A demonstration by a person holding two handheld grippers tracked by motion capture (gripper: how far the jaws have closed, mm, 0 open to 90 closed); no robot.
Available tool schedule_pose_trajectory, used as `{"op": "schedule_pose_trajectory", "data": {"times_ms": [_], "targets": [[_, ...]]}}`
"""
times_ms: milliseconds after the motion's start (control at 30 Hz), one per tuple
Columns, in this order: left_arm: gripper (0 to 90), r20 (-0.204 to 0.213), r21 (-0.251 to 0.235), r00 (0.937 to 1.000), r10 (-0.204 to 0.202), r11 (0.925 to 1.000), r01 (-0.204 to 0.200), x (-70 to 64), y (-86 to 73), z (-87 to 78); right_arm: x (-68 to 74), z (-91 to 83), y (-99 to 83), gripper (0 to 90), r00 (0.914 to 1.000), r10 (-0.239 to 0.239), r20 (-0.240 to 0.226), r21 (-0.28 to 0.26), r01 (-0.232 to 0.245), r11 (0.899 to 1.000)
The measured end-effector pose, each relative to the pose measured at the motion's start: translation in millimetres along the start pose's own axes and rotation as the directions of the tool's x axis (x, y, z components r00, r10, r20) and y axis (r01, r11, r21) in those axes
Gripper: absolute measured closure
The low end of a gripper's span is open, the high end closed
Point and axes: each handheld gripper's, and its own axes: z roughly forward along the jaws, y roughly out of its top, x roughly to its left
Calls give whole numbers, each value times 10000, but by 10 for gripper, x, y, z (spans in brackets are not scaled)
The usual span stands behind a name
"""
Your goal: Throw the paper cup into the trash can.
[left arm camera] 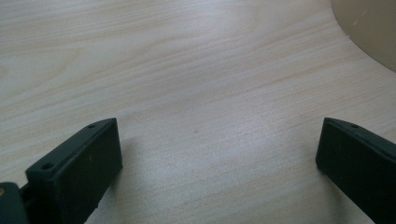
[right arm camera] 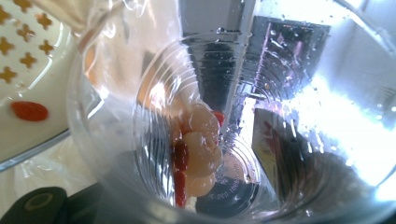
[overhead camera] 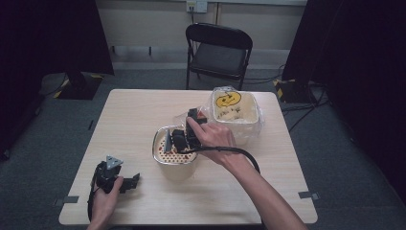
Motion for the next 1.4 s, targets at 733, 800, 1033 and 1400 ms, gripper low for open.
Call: {"op": "schedule_pose_trajectory", "data": {"times_ms": [733,800,1033,1400], "targets": [[0,41,-10,10000,12,10000,-12,3,2,3,108,-107,61,526,9058,-3211,2766,1005,3050,9470],[0,41,-7,10000,14,10000,-14,3,2,2,136,-101,56,529,8775,-3621,3144,1182,3423,9321],[0,46,-14,10000,13,10000,-13,3,2,3,210,-88,33,532,7805,-4920,3858,1677,4650,8693],[0,56,-12,10000,15,10000,-14,3,2,3,234,-57,-1,550,7166,-5756,3940,2042,5423,8150]]}}
